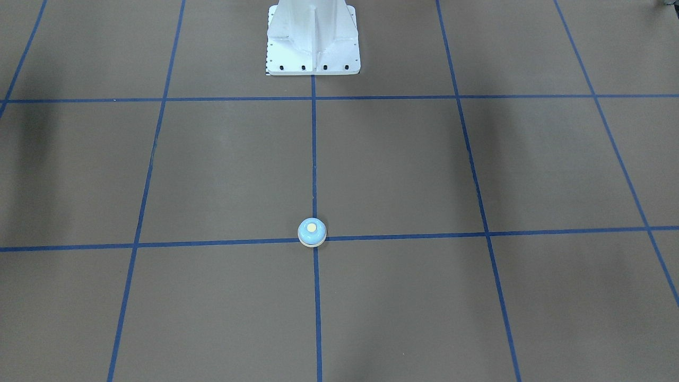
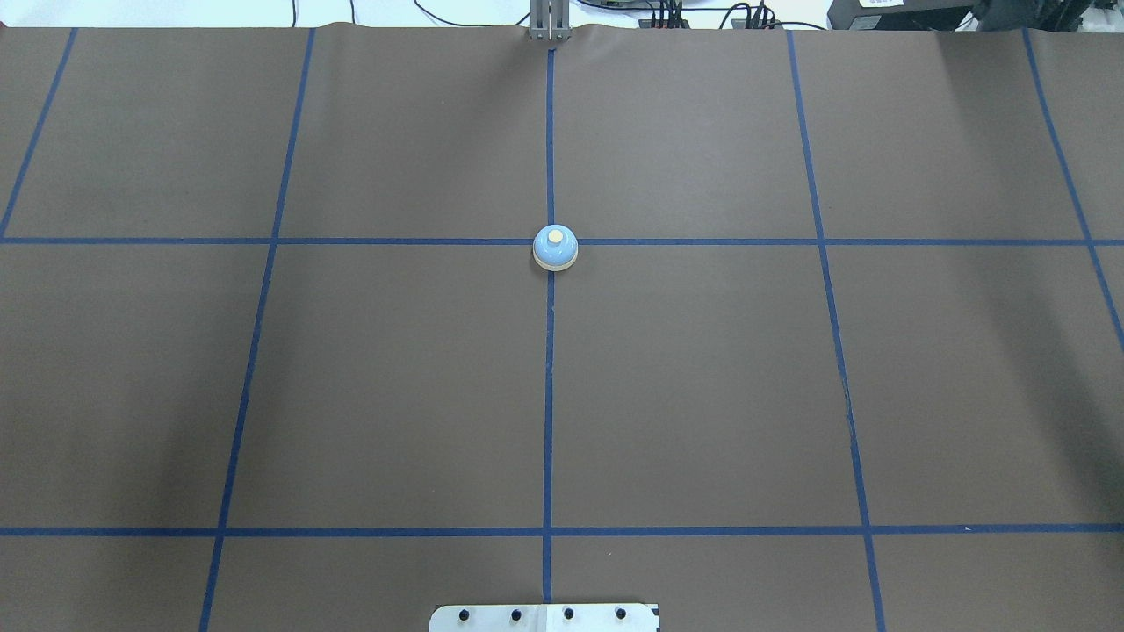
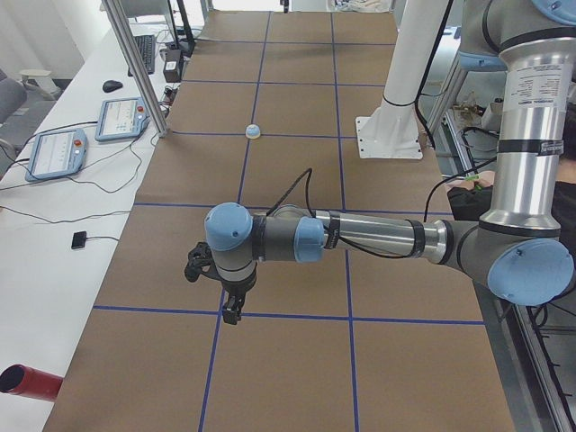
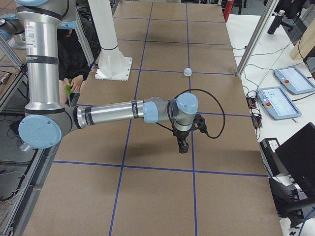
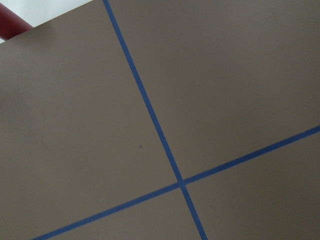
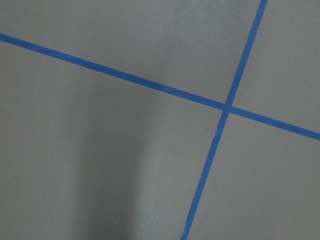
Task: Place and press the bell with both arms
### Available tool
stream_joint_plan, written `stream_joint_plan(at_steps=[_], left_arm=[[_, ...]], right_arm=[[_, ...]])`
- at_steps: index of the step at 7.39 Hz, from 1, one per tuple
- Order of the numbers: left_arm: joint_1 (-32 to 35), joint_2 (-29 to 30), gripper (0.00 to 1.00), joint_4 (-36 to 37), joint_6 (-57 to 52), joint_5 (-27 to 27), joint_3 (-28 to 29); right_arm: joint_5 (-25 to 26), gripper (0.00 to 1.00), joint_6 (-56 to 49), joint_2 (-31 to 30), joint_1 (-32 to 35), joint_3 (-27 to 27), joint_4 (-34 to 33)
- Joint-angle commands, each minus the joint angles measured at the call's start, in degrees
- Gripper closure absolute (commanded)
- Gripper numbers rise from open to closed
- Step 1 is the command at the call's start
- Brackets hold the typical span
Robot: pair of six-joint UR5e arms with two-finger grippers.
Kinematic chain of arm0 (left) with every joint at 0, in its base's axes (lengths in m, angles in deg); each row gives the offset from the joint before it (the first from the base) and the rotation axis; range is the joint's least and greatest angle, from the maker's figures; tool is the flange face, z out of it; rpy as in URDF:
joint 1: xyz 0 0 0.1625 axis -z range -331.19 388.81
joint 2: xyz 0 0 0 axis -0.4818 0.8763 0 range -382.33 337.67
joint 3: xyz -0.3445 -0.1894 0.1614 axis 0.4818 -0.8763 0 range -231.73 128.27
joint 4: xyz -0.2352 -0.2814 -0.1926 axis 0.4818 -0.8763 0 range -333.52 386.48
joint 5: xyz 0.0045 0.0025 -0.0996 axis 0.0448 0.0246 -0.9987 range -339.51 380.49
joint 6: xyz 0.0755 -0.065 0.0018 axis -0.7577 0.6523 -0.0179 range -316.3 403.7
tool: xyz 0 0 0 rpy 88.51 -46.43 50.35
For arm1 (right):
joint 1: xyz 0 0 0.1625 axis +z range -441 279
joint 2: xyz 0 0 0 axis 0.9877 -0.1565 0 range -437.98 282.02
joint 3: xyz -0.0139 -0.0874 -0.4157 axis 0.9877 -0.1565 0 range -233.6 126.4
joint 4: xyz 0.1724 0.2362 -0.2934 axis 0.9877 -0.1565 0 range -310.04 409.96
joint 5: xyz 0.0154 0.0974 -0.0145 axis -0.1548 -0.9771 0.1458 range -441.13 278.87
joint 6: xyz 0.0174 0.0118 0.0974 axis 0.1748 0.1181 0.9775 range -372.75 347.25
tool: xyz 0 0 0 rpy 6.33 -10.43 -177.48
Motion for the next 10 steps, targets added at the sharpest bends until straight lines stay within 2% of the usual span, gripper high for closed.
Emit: stream_joint_plan(at_steps=[1, 5, 8, 10], left_arm=[[-0.04, -2.93, 0.00, -0.16, 2.59, 0.04, -2.32], [-0.04, -3.20, 0.00, -0.16, 2.59, 0.21, -2.23], [-0.04, -3.20, 0.00, -0.16, 2.42, 0.56, -1.62], [-0.13, -4.60, 0.00, -0.25, 2.33, 0.74, -1.62]], right_arm=[[-1.03, 0.00, -0.57, -1.35, 1.42, -3.28, 0.61], [-1.03, 0.00, 1.98, -0.83, 2.74, -2.52, 0.35], [-1.12, 0.00, 4.97, -1.79, 2.91, 2.30, -4.74], [-1.29, 0.00, 4.97, -1.80, 2.83, 2.05, -4.75]])
